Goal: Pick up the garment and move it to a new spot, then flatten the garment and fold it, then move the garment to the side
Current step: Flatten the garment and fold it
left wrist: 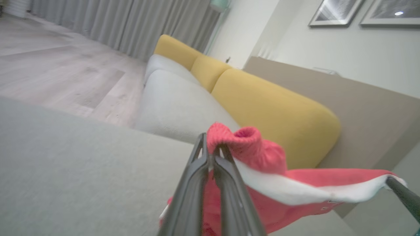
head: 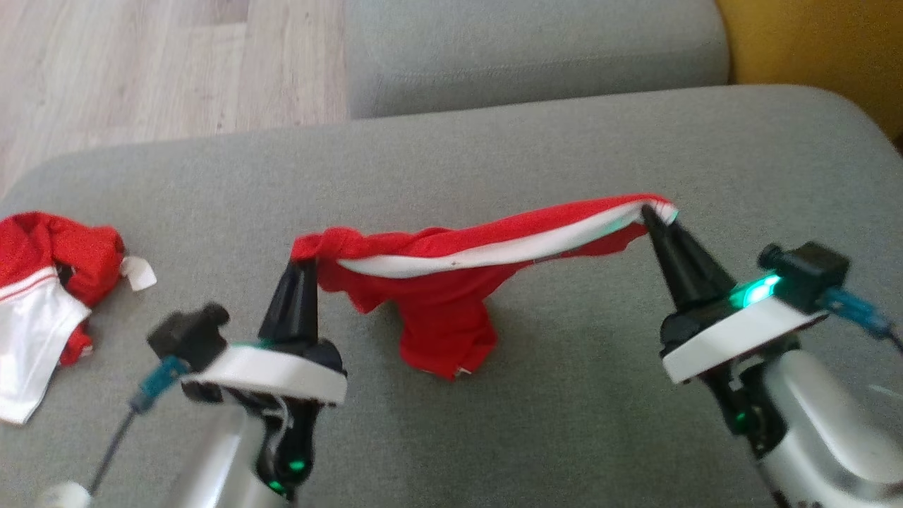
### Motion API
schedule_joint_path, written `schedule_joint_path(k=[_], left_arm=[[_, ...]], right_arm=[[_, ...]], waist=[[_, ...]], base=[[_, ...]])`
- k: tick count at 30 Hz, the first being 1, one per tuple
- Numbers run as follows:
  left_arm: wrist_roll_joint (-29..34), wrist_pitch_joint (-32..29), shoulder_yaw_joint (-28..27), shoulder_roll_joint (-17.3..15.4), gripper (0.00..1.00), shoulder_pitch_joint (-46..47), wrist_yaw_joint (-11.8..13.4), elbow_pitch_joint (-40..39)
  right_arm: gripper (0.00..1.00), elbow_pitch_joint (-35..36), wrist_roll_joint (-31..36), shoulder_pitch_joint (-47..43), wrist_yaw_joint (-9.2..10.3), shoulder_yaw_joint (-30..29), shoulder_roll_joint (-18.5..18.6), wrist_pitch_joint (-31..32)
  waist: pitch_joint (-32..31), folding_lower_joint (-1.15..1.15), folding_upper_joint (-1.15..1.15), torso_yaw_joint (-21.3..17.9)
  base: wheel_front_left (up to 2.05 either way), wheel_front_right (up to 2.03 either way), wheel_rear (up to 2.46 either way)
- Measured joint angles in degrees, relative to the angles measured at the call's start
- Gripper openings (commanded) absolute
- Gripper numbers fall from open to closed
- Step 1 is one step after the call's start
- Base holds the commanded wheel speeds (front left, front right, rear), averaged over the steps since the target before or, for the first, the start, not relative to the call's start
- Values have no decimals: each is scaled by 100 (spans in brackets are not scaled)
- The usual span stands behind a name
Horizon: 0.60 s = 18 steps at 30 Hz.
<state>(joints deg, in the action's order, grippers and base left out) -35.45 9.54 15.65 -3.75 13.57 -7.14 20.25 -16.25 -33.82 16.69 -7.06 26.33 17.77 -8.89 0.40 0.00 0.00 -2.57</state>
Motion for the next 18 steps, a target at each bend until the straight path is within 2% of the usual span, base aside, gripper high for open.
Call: schedule_joint_path(k=[3,5,8,11,14,18], left_arm=[[-425,-487,120,-205,0,1,-1,-803],[-647,-829,104,-458,0,9,0,-1363],[-754,-1300,71,-777,0,114,9,-2145],[-839,-1763,56,-884,0,541,87,-2785],[-892,-2219,88,-977,0,1108,169,-3080],[-876,-2665,129,-1088,0,1578,266,-2902]], right_arm=[[0,692,5,-113,0,-288,76,142],[0,1133,57,-183,0,-522,120,271],[0,1747,165,-229,0,-851,132,503],[0,2292,345,-223,0,-1146,119,775],[0,2601,500,-198,0,-1319,54,1062],[0,2616,705,-85,0,-1394,-102,1339]], waist=[[-153,0,0,-50],[-226,0,0,-83],[-305,0,0,-120],[-338,0,0,-148],[-309,0,0,-182],[-161,0,0,-235]], base=[[0,0,0],[0,0,0],[0,0,0],[0,0,0],[0,0,0],[0,0,0]])
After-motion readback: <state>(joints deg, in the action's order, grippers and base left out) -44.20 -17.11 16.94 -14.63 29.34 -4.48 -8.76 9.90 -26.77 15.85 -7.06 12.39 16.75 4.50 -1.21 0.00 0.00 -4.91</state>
